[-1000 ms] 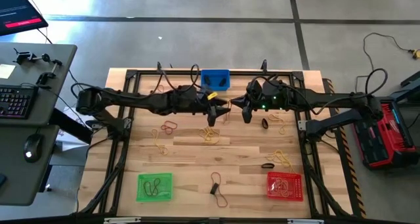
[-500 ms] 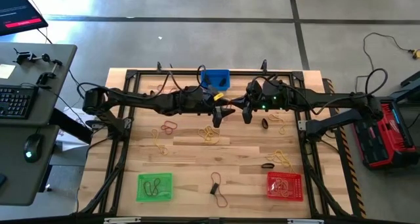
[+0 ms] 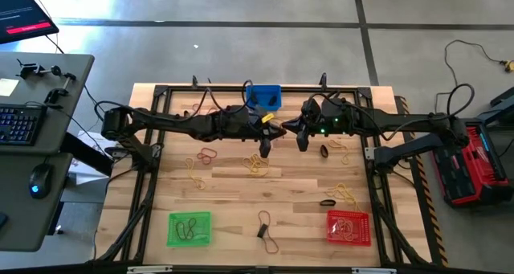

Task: Sort rubber bands into baskets
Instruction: Put the red rubber band into the green basket

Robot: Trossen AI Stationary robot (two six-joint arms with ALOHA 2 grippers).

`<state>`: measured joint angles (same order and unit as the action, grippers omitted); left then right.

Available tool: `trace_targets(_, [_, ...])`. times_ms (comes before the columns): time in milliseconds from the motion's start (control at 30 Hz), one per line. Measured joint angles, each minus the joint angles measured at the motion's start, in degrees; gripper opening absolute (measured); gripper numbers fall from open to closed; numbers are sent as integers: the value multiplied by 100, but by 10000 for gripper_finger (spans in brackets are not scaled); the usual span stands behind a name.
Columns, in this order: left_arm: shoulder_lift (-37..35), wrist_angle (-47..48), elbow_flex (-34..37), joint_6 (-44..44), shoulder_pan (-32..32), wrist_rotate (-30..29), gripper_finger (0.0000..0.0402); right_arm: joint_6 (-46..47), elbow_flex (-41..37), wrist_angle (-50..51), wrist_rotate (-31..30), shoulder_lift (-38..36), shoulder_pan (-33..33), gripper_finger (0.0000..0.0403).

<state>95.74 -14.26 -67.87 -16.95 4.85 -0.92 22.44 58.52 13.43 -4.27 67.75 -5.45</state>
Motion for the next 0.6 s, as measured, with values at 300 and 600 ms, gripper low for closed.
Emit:
trace_targets(300, [-213,378,1,76,85,503,1,-48,0,2,24,2,0,3])
trace_targets(600, [-1031,1843,1,405,104,682,1,-46,0,-1,-4,2,-17,123])
